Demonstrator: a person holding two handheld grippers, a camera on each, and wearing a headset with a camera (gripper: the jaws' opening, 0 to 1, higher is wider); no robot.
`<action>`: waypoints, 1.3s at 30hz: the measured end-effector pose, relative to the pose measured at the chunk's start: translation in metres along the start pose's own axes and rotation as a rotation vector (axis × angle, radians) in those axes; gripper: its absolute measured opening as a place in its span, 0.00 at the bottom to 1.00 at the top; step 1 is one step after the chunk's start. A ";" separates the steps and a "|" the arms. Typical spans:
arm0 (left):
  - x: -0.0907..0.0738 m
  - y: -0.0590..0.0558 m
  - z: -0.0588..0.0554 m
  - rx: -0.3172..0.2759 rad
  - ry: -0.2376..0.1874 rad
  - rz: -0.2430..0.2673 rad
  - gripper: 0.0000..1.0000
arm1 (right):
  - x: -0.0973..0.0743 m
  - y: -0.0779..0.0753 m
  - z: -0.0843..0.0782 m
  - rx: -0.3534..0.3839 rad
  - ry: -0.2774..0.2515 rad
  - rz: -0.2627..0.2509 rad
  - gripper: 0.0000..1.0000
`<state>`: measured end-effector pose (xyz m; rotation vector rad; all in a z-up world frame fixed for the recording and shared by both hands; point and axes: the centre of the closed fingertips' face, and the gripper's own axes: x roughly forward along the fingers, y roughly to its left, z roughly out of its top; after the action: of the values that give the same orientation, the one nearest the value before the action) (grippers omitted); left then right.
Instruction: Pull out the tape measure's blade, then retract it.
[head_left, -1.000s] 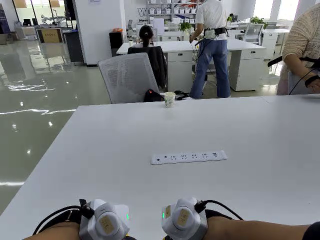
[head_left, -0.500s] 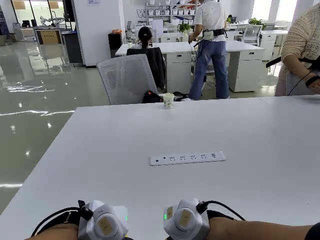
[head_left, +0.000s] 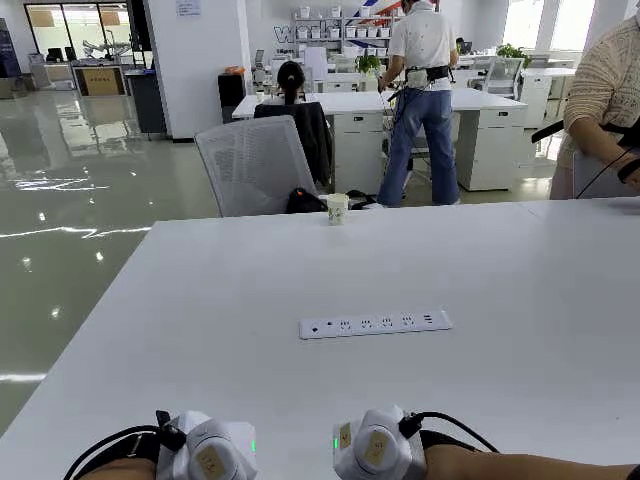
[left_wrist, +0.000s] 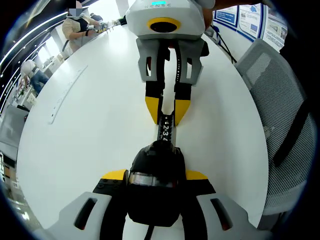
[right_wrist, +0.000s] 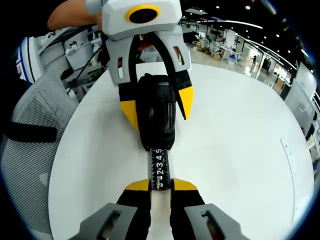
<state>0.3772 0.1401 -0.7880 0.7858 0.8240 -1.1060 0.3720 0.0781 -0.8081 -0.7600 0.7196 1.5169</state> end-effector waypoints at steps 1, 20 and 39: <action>0.000 0.000 0.000 -0.001 -0.001 0.000 0.36 | 0.000 0.000 0.000 -0.001 0.000 0.000 0.11; 0.001 0.000 0.001 0.000 0.008 -0.002 0.36 | -0.009 0.000 -0.014 0.011 0.016 0.002 0.11; 0.000 0.000 0.000 -0.004 0.010 -0.001 0.36 | -0.016 -0.001 -0.023 0.009 0.033 0.003 0.11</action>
<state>0.3769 0.1396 -0.7880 0.7885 0.8347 -1.1018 0.3752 0.0504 -0.8085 -0.7789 0.7517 1.5061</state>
